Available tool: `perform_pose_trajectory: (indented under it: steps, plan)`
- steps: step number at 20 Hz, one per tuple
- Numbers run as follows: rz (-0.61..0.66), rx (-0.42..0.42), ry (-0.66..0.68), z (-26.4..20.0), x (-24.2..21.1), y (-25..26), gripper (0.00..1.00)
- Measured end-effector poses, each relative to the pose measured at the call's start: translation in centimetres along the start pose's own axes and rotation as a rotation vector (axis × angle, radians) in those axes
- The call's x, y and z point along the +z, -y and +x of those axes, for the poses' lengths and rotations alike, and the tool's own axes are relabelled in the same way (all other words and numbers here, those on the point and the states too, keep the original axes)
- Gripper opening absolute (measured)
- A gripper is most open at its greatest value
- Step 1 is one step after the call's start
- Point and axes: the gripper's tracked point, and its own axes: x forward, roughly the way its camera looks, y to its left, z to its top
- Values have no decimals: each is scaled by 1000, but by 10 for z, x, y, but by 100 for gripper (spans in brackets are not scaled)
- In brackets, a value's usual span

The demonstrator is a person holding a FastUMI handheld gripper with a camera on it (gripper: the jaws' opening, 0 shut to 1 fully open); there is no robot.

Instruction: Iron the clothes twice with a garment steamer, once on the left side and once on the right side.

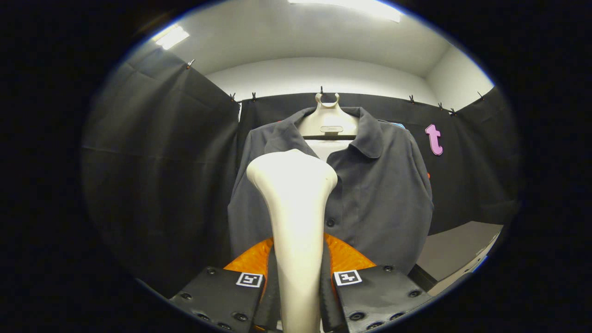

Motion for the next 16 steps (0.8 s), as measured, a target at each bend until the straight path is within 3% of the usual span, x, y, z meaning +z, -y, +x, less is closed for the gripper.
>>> perform_pose_trajectory:
  steps: [16]
  plan:
    - [-22, -1, -92, 44, -42, -18, 42]
